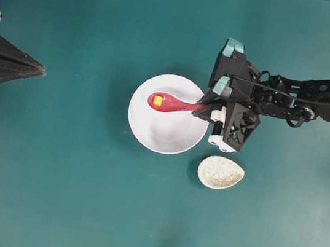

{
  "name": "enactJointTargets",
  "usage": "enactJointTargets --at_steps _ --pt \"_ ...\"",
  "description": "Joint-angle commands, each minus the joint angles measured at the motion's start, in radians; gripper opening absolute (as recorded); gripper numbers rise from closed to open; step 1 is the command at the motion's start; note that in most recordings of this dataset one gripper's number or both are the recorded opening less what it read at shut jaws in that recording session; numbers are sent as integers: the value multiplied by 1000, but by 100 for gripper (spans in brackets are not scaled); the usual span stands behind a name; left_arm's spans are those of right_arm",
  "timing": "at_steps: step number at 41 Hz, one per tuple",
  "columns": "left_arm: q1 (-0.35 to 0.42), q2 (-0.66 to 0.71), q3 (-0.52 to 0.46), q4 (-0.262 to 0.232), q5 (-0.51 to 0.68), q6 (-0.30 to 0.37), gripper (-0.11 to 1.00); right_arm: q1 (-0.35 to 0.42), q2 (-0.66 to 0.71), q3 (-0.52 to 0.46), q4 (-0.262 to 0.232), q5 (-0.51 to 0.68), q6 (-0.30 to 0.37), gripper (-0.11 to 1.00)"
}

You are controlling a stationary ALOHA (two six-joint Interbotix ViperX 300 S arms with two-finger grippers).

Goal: Scoop the yellow hexagonal prism block from the bowl with a spoon using the right arm.
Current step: 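Raise the spoon holding the yellow block above the bowl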

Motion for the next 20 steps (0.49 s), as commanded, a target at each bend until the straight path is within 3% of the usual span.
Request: enactJointTargets --at_steps 1,20 --pt "0 5 -32 2 -11 0 4 3 -41 -11 3 -8 2 21" --pt "0 5 -37 3 -8 -2 4 3 -181 12 0 38 -5 21"
